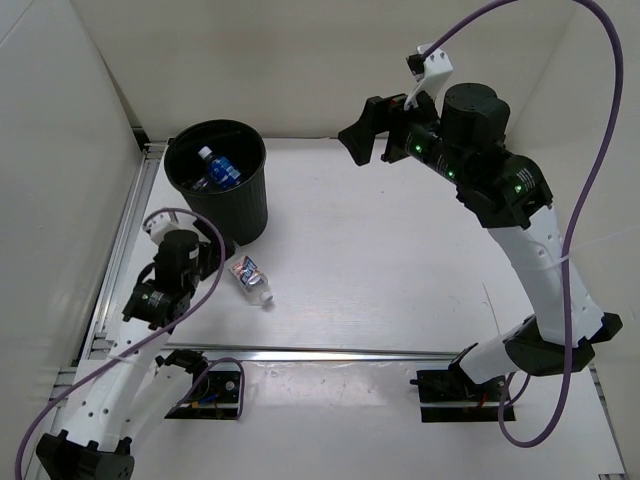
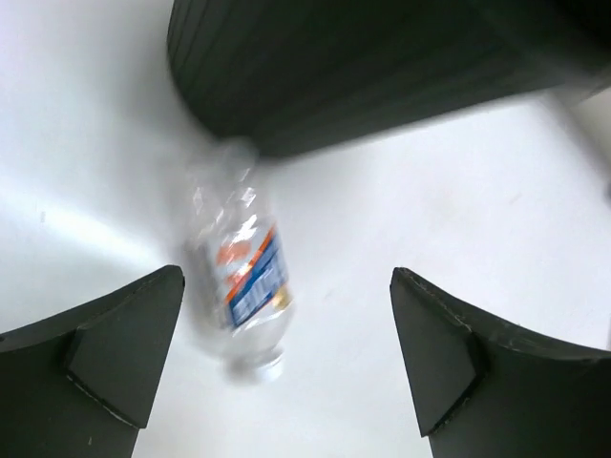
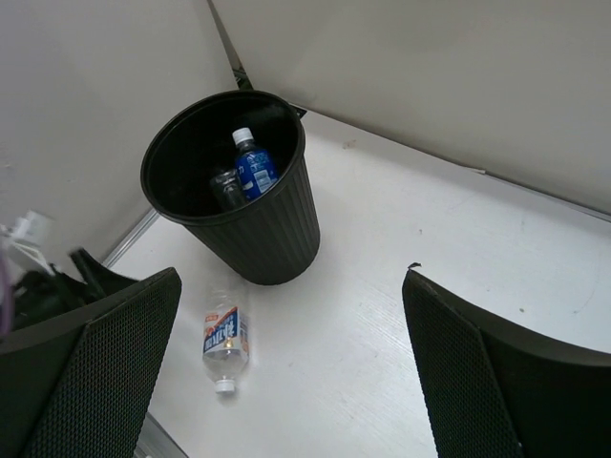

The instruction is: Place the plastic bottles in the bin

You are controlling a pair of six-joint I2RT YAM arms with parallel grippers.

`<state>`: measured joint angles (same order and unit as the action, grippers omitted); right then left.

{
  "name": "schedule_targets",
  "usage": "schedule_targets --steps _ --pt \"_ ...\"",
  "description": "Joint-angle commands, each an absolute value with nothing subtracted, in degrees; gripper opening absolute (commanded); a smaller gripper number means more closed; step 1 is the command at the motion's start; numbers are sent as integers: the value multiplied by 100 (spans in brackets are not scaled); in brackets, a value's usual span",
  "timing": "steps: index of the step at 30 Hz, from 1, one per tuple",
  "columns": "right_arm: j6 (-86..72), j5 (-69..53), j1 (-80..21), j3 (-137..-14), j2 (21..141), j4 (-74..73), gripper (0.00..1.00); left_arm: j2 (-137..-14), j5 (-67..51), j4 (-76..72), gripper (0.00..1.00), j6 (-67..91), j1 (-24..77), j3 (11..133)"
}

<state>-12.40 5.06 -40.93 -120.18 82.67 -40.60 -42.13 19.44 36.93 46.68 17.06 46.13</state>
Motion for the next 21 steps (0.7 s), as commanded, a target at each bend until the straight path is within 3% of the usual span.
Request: schedule_targets --steps 1,5,14,21 --pt "-1318 308 -4061 -12094 8323 -3946 100 -4069 1180 3131 100 4720 1731 3983" --pt "-1432 124 -4061 -12146 8446 -3946 100 -4437 581 2681 100 4720 1784 3648" --pt "-1380 123 -4061 -12199 8385 -3999 100 -6168 475 2452 100 4342 1837 3929" --pt "-1213 352 -4061 -12033 8209 -4052 100 -6696 536 2452 100 4658 1890 3929"
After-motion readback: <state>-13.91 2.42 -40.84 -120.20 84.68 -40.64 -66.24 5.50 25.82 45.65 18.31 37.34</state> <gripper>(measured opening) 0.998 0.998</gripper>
